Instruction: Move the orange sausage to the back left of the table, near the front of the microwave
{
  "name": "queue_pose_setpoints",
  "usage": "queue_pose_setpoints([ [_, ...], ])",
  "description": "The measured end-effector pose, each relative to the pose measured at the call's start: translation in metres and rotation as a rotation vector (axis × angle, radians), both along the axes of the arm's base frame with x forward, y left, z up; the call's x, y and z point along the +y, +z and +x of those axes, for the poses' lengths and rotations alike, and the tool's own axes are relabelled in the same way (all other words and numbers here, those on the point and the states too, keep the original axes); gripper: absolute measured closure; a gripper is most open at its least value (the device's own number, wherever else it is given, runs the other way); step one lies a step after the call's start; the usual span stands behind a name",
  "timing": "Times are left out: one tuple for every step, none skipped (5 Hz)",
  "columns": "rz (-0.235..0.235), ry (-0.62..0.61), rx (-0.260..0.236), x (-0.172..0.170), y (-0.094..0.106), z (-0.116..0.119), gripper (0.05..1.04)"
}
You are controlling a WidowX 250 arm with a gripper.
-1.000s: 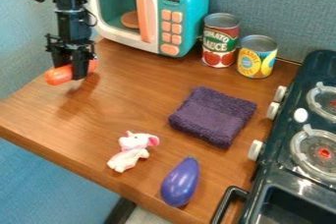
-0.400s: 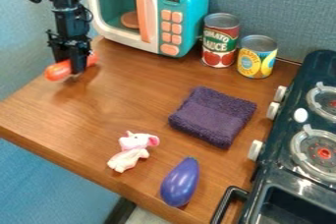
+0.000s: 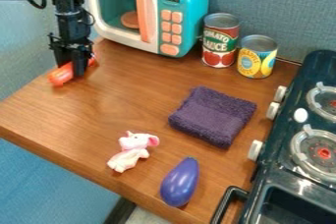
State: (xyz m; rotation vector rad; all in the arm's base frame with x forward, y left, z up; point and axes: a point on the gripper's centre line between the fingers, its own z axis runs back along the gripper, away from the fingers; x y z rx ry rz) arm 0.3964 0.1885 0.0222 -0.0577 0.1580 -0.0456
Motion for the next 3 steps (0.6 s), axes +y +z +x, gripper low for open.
queue_pose_setpoints([
  [0.004, 0.008, 0.009, 0.0016, -0.0004, -0.0005, 0.443],
  [-0.015, 0.000, 0.006, -0.0017, -0.0015, -0.0012, 0.197],
  [-0.020, -0.009, -0.019, -0.0060, 0.0003, -0.0036, 0.100],
])
